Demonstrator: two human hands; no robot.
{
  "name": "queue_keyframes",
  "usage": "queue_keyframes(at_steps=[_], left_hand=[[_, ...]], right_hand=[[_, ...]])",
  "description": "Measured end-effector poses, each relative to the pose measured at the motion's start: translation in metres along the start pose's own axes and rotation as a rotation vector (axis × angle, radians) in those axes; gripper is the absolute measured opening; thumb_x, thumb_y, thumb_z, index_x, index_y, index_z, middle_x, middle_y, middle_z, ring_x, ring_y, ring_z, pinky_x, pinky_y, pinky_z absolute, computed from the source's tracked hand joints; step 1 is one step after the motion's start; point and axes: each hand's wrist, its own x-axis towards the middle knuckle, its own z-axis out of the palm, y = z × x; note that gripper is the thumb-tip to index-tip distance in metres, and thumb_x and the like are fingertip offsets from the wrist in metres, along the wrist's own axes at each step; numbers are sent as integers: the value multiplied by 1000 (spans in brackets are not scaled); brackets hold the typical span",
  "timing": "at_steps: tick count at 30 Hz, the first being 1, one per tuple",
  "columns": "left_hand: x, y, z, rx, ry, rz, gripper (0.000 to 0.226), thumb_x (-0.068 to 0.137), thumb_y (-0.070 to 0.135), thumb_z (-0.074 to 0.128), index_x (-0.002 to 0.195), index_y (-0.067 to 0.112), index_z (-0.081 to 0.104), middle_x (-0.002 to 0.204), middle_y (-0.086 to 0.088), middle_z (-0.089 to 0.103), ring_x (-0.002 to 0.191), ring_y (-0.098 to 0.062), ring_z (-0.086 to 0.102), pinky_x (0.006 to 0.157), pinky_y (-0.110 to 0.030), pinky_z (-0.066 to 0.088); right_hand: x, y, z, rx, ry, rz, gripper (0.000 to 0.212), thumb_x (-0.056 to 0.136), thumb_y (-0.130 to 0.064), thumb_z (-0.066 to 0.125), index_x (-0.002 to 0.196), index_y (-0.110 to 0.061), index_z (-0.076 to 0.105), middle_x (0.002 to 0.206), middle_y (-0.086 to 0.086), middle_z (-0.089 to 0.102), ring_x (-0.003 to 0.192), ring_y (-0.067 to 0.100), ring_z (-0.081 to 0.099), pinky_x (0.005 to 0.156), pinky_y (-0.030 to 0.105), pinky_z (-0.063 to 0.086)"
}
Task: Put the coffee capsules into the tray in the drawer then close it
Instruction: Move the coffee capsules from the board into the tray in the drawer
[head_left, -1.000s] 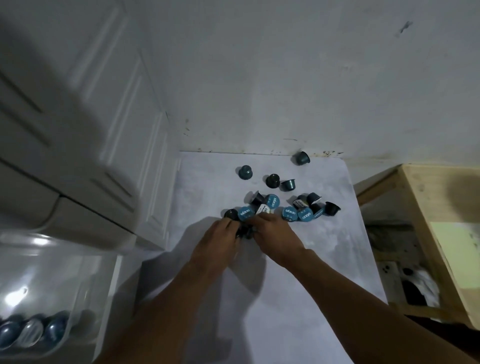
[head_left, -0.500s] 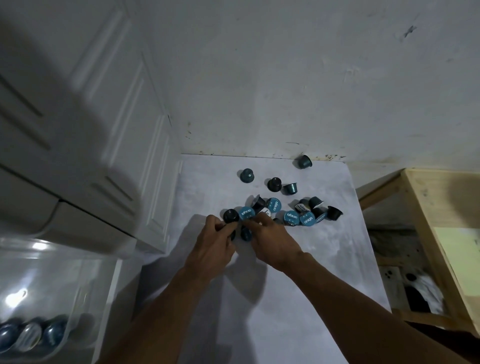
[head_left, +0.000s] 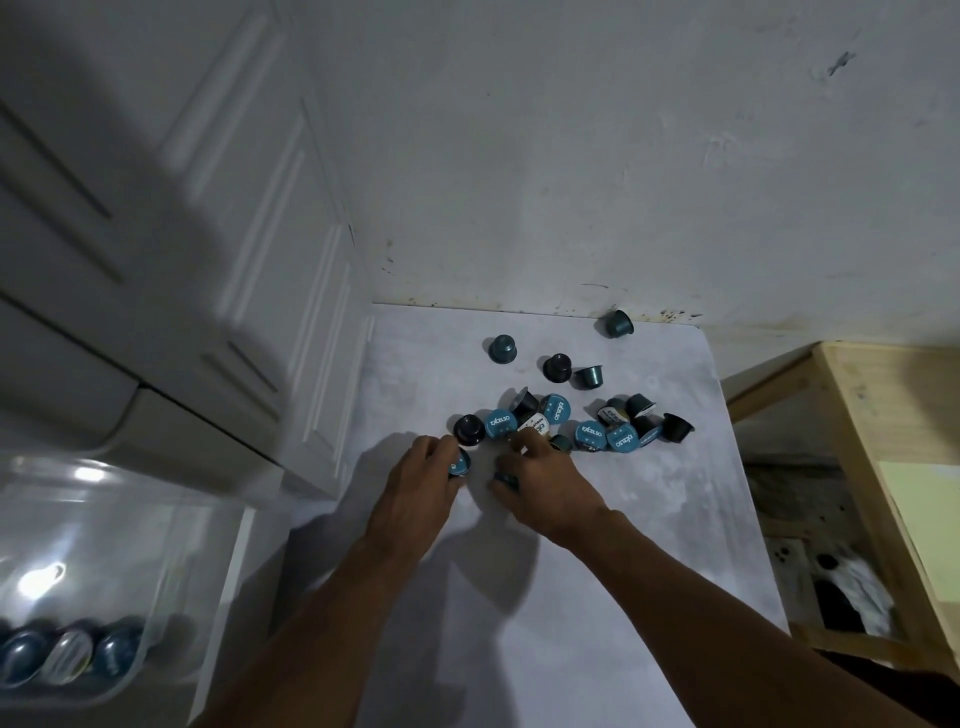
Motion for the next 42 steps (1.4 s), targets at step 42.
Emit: queue_keyframes(at_steps=[42], left_hand=[[-24, 28, -22, 11, -31, -16, 41, 86, 11, 59, 126, 17, 54, 119, -8, 51, 102, -27, 59, 90, -31, 47]], right_hand=[[-40, -23, -20, 96, 66, 186, 45, 88, -9, 58, 131, -13, 47, 132, 15, 42, 109, 34, 54, 95, 40, 49]])
